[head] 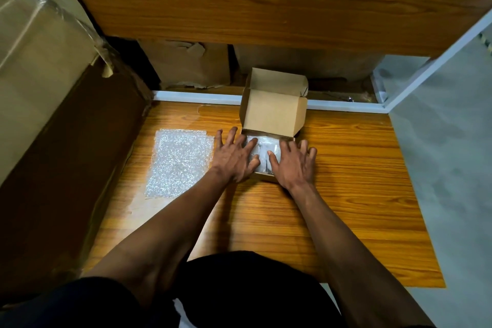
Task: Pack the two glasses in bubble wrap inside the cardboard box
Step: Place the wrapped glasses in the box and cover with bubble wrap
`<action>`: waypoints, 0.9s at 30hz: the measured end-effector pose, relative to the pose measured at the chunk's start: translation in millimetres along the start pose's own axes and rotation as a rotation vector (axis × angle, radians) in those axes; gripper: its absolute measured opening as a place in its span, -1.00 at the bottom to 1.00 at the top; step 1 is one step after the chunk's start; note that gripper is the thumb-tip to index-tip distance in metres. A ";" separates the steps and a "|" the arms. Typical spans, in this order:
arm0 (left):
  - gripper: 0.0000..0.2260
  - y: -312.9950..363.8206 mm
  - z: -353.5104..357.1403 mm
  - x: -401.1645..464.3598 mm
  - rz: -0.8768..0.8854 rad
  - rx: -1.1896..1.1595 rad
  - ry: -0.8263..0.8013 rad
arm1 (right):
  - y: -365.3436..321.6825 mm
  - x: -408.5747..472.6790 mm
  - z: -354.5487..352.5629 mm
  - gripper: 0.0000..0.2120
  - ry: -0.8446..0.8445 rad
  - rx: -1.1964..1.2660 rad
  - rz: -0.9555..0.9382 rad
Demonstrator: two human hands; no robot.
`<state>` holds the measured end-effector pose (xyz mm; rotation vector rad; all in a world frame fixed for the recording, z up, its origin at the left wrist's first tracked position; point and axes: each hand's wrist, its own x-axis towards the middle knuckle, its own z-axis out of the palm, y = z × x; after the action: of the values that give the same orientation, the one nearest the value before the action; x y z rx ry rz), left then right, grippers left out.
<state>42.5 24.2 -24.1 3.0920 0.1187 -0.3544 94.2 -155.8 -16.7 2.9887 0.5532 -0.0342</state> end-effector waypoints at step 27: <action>-0.48 -4.9 -2.8 -26.5 0.014 -0.164 0.036 | 19.6 -8.8 -14.0 -0.20 -0.144 0.408 0.118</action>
<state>17.0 27.3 -15.4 2.9365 0.1198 -0.2740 93.0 -175.6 -0.6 3.3674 0.3913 -0.3959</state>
